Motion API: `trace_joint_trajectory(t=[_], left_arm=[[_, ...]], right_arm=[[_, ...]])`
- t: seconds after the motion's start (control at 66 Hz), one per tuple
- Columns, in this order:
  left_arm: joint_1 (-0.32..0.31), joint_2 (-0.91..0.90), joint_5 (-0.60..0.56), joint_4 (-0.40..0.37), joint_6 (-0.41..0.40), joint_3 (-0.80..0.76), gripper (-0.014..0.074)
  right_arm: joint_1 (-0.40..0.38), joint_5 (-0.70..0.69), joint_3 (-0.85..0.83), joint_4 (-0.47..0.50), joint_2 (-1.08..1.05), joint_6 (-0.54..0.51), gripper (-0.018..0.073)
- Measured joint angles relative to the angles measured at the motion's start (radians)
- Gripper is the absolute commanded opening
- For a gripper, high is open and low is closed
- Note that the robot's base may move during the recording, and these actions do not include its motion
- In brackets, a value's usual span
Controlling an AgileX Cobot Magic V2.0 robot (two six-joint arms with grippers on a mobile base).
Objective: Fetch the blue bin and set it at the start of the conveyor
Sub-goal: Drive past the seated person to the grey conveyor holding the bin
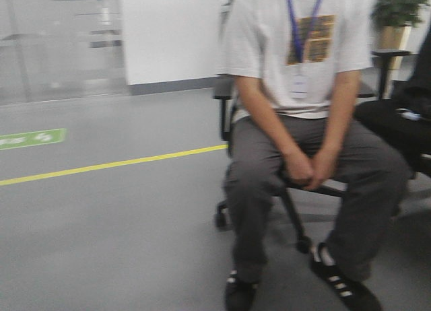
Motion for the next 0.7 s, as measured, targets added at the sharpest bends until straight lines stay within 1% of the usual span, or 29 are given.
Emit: trace_joint_trajectory(t=[0.076, 0.455, 0.697], left_arm=[[0.000, 0.000, -0.007, 0.000, 0.000, 0.000, -0.0111], [0.000, 0.000, -0.125, 0.004, 0.000, 0.000, -0.0111], [0.000, 0.000, -0.192, 0.019, 0.000, 0.000, -0.0111]], right_arm=[[0.000, -0.009, 0.000, -0.004, 0.000, 0.000, -0.0151], [0.000, -0.083, 0.000, -0.011, 0.000, -0.002, -0.0151], [0.000, -0.100, 0.000, -0.012, 0.000, -0.002, -0.0151]])
